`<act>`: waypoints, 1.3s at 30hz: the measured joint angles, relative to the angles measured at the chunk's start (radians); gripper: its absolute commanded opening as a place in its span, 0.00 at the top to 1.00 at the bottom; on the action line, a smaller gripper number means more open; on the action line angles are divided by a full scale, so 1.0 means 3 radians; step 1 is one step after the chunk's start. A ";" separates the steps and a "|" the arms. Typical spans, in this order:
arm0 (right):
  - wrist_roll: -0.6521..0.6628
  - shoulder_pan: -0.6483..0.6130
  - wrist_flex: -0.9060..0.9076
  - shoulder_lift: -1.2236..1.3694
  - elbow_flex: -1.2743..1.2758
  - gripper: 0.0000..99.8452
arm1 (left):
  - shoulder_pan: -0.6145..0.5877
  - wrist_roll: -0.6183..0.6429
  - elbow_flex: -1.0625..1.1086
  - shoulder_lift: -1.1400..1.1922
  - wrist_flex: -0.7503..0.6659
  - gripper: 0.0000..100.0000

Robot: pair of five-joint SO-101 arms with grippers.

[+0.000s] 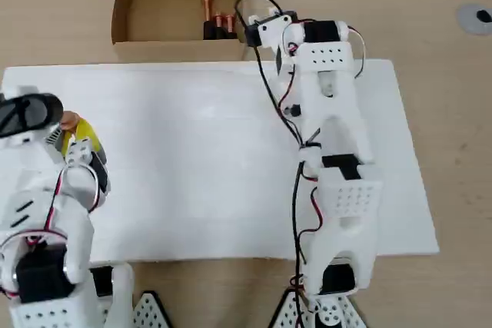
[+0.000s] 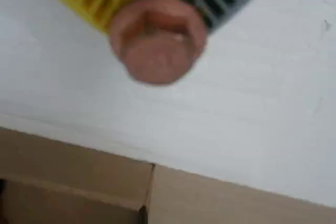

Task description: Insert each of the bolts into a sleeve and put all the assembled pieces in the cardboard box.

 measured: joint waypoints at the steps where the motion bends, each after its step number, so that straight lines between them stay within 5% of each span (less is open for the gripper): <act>1: 0.0036 0.0000 0.0000 0.0026 0.0000 0.81 | 0.0000 0.0000 0.0010 -0.0051 0.0000 0.99; 39: 0.0619 0.0005 -0.0471 0.0593 -0.0066 0.82 | 0.0000 0.0000 0.0072 -0.0199 -0.0005 0.99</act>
